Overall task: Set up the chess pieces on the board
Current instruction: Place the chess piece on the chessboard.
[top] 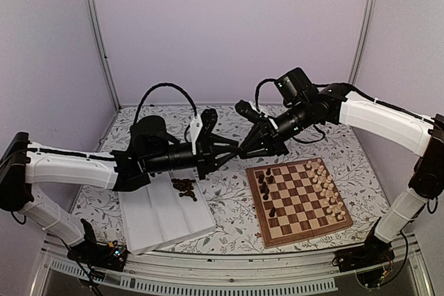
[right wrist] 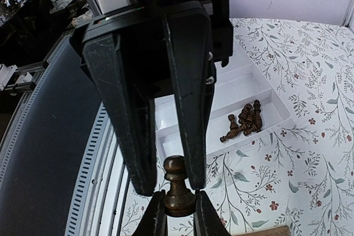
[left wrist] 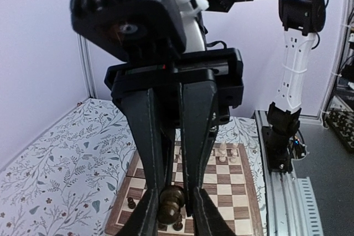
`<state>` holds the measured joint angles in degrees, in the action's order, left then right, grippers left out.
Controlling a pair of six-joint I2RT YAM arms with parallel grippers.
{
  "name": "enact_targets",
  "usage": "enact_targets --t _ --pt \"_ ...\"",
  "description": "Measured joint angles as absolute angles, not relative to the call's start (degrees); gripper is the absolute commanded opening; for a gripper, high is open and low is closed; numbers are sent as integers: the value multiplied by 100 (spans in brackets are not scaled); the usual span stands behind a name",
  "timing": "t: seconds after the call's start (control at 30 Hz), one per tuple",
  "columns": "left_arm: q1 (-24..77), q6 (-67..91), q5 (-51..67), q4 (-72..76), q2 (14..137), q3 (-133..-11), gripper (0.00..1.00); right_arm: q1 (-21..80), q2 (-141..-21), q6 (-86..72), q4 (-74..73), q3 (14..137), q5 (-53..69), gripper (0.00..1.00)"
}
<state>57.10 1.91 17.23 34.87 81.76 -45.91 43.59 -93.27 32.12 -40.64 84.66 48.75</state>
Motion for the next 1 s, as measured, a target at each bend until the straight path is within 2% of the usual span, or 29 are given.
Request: enact_targets --t 0.1,0.33,0.47,0.8,1.0 --pt "5623 290 1846 3489 8182 -4617 10 4362 -9327 3212 -4062 8464 4888 16" --pt "5533 368 2167 3402 8536 -4998 7 4344 -9190 3240 -4001 8241 4560 50" --pt "5533 296 2204 3013 8890 -5596 7 4154 -8676 3332 -3959 7513 4073 60" --pt "5575 -167 2097 799 10595 -8154 6 1503 -6838 3505 -3669 5778 3903 66" --pt "5616 -480 1944 -827 11782 -9721 6 1009 -6361 3273 -3124 4886 3693 67"
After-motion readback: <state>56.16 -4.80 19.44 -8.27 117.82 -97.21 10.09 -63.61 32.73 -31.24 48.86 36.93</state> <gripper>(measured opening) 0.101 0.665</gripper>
